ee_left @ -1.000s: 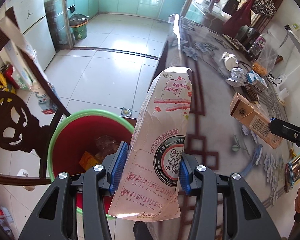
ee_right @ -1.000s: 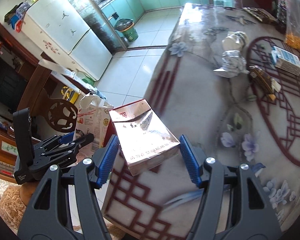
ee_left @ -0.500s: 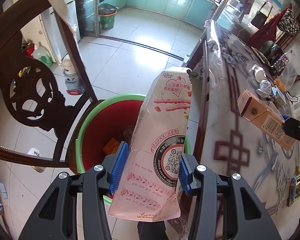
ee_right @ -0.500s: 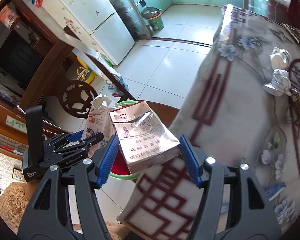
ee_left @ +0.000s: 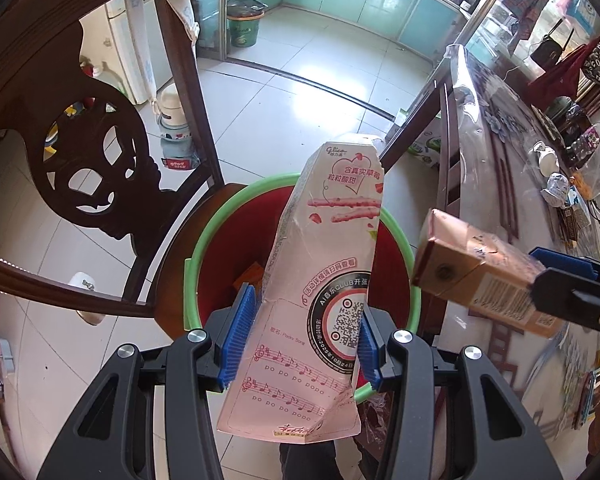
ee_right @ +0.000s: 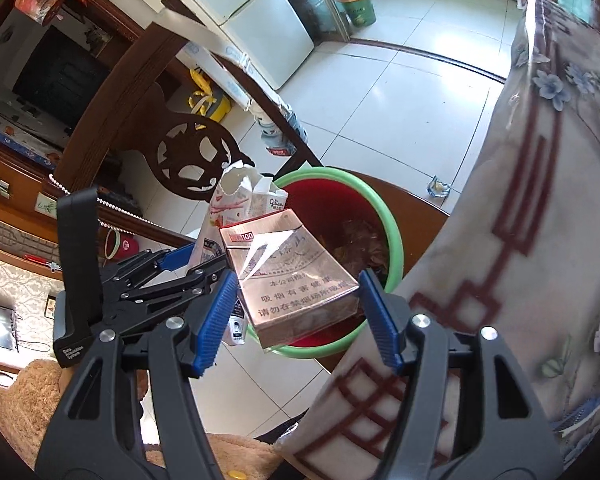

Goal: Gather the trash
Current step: 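Open the left tool to drop the bag while the right tool drops the pack, then move both tools back over the table toward the remaining trash, then grasp the crumpled foil paper with the left tool while the right tool grasps a brown cigarette pack, then carry the crumpled foil paper and brown pack over the red bucket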

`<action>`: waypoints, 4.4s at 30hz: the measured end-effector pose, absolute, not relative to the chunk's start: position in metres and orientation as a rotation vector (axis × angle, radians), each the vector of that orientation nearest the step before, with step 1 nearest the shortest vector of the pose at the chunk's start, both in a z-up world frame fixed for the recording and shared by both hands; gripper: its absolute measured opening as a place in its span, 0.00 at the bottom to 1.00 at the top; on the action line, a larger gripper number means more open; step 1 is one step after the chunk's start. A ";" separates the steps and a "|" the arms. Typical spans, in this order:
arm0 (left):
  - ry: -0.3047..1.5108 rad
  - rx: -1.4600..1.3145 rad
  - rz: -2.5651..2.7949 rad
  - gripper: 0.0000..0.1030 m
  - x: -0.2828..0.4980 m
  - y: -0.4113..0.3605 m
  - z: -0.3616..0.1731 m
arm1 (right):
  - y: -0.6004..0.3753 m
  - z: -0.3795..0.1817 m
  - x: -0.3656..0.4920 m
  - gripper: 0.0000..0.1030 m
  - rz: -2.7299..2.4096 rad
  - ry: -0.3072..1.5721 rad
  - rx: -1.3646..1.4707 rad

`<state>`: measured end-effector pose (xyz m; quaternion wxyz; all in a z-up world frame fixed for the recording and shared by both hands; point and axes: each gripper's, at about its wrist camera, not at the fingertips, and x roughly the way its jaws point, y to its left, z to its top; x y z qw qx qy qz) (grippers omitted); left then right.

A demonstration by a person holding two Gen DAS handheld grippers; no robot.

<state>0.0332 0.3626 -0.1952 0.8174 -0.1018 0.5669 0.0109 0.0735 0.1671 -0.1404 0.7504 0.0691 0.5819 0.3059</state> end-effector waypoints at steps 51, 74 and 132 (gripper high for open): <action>1.205 -0.034 -0.125 0.69 0.101 0.053 -0.160 | -0.252 -0.186 0.127 0.80 0.161 1.196 0.329; 1.167 0.056 -0.283 0.69 0.216 -0.065 -0.166 | -0.250 -0.209 0.176 0.38 0.255 1.188 0.330; 1.158 -0.141 -0.231 0.47 0.058 0.063 -0.142 | -0.166 -0.129 0.044 0.38 0.320 1.103 0.319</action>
